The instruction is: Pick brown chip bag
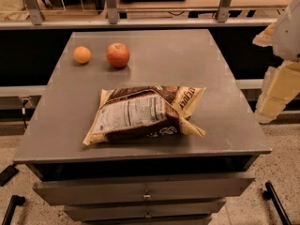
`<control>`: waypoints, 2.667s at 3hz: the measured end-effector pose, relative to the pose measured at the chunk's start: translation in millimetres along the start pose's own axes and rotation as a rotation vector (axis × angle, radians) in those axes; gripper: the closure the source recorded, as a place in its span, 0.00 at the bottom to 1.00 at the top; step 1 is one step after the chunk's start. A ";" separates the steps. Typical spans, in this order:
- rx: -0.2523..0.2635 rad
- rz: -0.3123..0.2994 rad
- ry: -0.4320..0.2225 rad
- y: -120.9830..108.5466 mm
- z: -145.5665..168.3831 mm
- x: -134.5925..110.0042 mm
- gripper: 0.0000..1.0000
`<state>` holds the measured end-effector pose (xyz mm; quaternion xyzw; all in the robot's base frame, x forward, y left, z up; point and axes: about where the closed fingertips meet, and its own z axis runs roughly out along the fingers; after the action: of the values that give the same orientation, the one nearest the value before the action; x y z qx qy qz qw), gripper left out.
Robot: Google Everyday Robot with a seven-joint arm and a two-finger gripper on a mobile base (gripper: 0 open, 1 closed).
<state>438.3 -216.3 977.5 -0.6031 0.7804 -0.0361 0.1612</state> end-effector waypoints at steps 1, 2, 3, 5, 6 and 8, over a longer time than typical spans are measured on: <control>0.000 0.000 0.000 0.0 0.0 0.0 0.00; -0.041 -0.014 -0.054 -11.3 14.3 -20.8 0.00; -0.121 -0.092 -0.154 -17.2 35.5 -76.1 0.00; -0.243 -0.245 -0.167 1.3 46.3 -155.7 0.00; -0.257 -0.284 -0.128 12.9 59.2 -174.7 0.00; -0.292 -0.294 -0.039 40.5 110.7 -177.8 0.00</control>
Offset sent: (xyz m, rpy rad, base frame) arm 0.0542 0.0527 -0.0208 0.1606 0.0882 0.1049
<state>472.5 -20.6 899.8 -0.7279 0.6777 0.0660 0.0802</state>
